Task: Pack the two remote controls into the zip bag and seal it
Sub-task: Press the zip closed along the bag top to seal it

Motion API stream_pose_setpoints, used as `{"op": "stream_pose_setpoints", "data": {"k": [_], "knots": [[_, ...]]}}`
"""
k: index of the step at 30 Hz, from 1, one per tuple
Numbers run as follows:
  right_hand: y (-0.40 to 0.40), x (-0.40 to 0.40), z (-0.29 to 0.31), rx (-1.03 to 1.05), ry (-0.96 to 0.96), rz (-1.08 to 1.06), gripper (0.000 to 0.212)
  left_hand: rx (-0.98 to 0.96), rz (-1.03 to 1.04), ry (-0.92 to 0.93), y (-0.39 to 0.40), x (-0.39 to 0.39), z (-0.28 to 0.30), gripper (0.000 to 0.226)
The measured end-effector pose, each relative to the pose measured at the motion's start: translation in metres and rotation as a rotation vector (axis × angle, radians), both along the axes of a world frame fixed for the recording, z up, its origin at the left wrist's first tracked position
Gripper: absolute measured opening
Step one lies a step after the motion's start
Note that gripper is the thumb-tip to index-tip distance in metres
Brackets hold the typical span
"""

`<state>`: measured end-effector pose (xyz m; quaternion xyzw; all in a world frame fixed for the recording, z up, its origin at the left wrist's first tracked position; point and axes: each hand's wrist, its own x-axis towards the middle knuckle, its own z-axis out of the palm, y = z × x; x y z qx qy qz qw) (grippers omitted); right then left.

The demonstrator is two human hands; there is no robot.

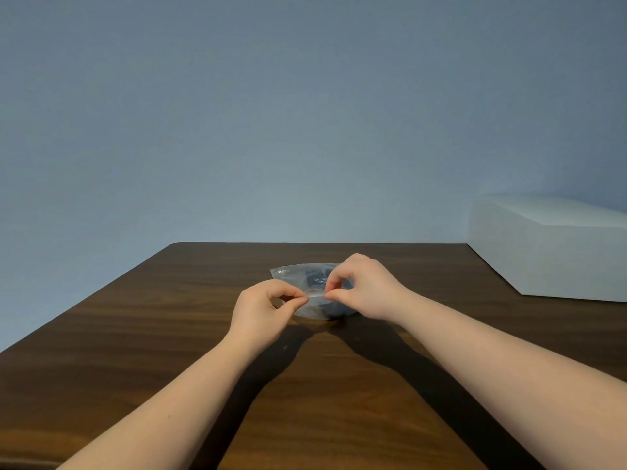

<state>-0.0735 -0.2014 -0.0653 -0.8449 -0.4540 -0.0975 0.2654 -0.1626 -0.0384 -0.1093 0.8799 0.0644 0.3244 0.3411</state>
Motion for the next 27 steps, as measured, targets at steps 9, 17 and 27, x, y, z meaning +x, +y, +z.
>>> {"op": "stream_pose_setpoints", "data": {"k": [9, 17, 27], "knots": [[0.011, -0.005, -0.004, -0.045, 0.009, 0.043, 0.016, 0.012, -0.007, 0.007, -0.002, 0.0, -0.002, 0.006], [0.011, -0.008, -0.005, -0.028, -0.014, 0.061, 0.018, 0.0, -0.015, -0.004, -0.002, -0.002, -0.001, 0.006], [0.015, -0.004, -0.012, -0.101, -0.187, 0.038, 0.021, -0.068, -0.029, 0.002, 0.0, -0.003, -0.004, 0.006]]}}
